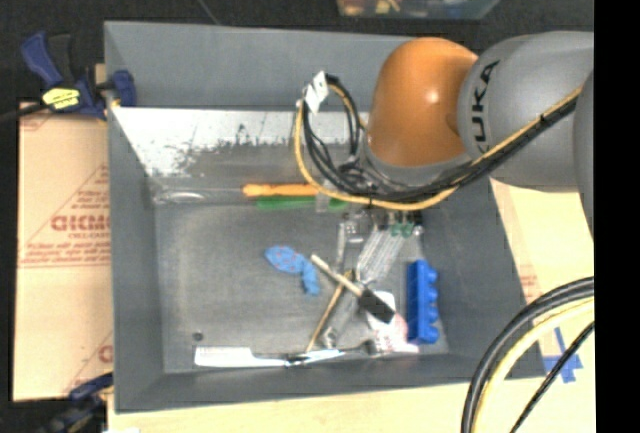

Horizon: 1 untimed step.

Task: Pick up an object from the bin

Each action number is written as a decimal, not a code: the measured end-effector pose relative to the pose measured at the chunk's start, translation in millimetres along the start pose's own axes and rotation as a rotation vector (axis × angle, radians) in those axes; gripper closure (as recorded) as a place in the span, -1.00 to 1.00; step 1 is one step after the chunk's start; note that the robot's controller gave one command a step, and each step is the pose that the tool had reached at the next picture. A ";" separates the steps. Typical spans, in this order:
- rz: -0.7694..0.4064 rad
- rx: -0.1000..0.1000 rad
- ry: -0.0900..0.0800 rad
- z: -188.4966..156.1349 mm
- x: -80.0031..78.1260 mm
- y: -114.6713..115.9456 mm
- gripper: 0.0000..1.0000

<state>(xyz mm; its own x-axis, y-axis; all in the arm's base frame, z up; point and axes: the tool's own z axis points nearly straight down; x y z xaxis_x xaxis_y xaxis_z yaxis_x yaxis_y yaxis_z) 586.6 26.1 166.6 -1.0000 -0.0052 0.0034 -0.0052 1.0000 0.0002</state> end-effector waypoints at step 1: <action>0.001 0.000 -0.007 -3.8 -1.8 0.1 -1.00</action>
Offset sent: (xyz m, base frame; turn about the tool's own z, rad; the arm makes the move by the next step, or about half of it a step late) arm -0.0175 0.0331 -0.0966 0.1494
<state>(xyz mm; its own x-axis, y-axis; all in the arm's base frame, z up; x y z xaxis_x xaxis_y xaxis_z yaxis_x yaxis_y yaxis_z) 588.4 26.2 170.5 -1.0000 -0.0047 -0.0039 -0.0047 1.0000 0.0006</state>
